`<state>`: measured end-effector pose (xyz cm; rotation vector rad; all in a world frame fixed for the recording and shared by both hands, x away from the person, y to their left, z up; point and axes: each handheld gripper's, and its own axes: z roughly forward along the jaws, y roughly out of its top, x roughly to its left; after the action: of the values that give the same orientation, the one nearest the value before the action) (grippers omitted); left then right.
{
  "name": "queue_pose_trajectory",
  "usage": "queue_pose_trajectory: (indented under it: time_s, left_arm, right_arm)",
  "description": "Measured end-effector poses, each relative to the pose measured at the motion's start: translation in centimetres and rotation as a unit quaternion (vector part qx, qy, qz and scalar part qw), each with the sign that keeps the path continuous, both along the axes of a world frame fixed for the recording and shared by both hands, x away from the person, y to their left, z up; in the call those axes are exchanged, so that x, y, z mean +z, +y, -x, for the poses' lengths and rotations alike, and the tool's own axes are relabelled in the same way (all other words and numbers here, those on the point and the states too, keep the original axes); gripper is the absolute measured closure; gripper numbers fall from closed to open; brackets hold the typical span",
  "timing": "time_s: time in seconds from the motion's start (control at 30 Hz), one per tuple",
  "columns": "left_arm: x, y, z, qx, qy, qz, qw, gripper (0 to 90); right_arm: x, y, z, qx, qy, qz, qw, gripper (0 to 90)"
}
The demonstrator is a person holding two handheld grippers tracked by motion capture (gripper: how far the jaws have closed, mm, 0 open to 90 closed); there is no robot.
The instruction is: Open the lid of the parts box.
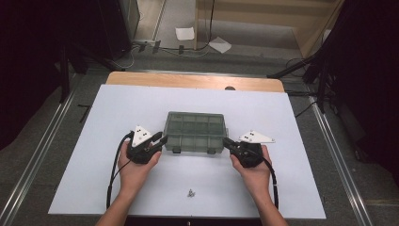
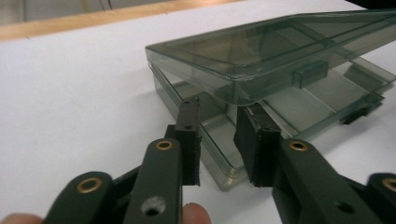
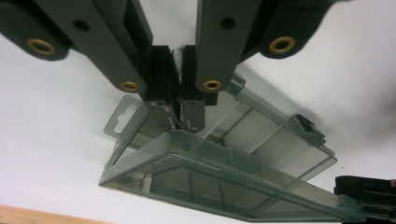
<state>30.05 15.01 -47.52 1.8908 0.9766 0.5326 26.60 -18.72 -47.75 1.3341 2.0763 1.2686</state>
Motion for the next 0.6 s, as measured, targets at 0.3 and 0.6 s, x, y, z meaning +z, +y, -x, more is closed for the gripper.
queue_pose_trajectory:
  time_s: [0.3, 0.6]
  left_arm:
    - [0.5, -0.4, -0.9, 0.004, -0.046, -0.005, 0.9989, 61.1]
    - [0.7, -0.9, -1.8, -0.001, -0.077, 0.0, 0.997, 62.0]
  right_arm:
    - [0.3, -0.4, -0.5, -0.017, -0.011, -0.013, 0.9997, 69.7]
    - [0.7, -0.2, -1.7, -0.02, -0.049, -0.008, 0.9986, 66.8]
